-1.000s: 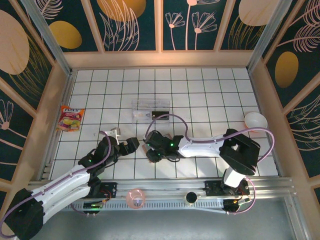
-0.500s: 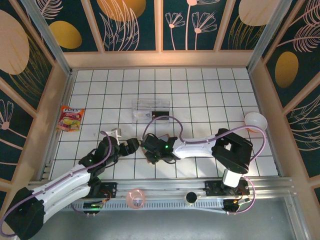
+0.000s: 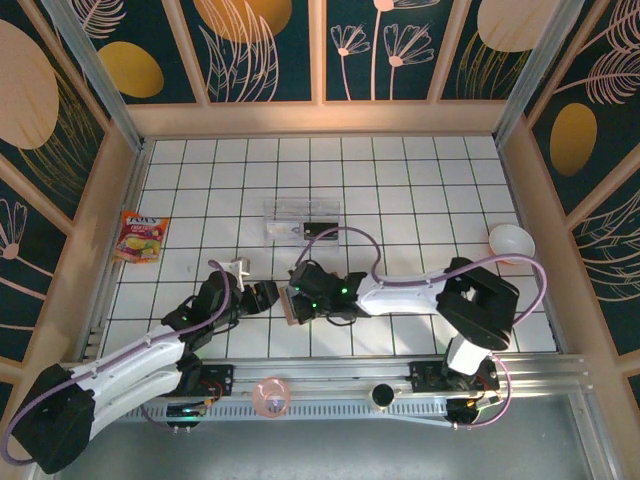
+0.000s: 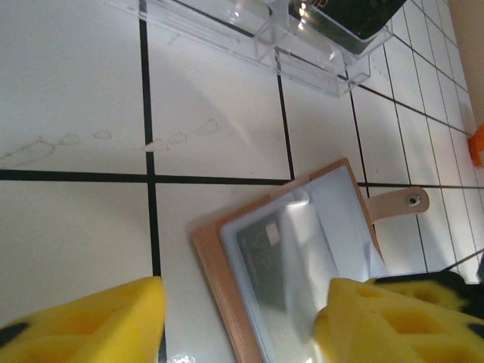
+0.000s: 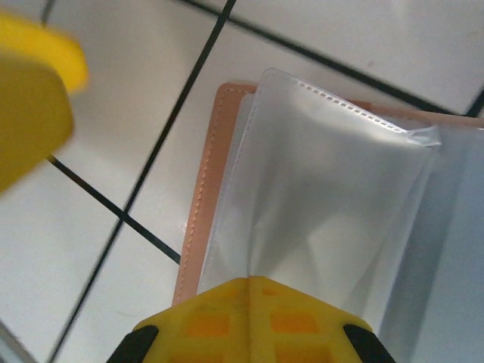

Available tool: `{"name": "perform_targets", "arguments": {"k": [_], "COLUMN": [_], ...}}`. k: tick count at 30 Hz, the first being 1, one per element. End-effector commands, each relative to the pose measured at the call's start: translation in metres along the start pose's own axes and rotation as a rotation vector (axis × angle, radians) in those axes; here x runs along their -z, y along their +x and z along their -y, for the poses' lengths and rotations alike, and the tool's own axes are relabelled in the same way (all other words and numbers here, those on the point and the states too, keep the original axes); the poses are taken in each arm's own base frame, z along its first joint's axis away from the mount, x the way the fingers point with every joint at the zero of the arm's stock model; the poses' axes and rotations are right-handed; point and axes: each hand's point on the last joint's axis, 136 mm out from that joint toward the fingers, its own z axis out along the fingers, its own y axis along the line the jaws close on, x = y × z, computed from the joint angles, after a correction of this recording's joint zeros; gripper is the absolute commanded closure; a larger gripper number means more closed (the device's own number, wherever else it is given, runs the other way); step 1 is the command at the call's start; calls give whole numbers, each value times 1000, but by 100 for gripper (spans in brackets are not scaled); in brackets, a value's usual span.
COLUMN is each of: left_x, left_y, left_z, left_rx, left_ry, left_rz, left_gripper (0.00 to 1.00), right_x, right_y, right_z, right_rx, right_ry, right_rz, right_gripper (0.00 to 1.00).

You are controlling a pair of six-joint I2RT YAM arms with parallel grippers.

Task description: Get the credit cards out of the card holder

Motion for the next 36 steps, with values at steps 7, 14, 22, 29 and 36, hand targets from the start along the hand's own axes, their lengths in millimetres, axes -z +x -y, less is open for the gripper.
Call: {"name": "perform_targets", "arguments": {"k": [7,14,22,29,36], "left_x": [-12,-28,-48,-20,6], "left_y": [2,12,25,-6,-12], "left_z": [21,31,49,36,4], "left_rx": [-14,-66,-116,-98,6], "left_ry": [93,77,87,-23,-43], "left_rz": [-49,-114,-186,-31,44], "left_gripper": [71,83,89,79,72], "right_x": [28,28,39,28,-7], "right_y": [-21,-18,-22,-11,9], "right_z": [9,10,17,23,7], "right_rx": [-246,-253,-251,-54,162], "right_ry": [-126,-134,-104,24,127], "right_rz": [114,114,169,74,-35], "right_gripper": [100,86,68,64,66]}}
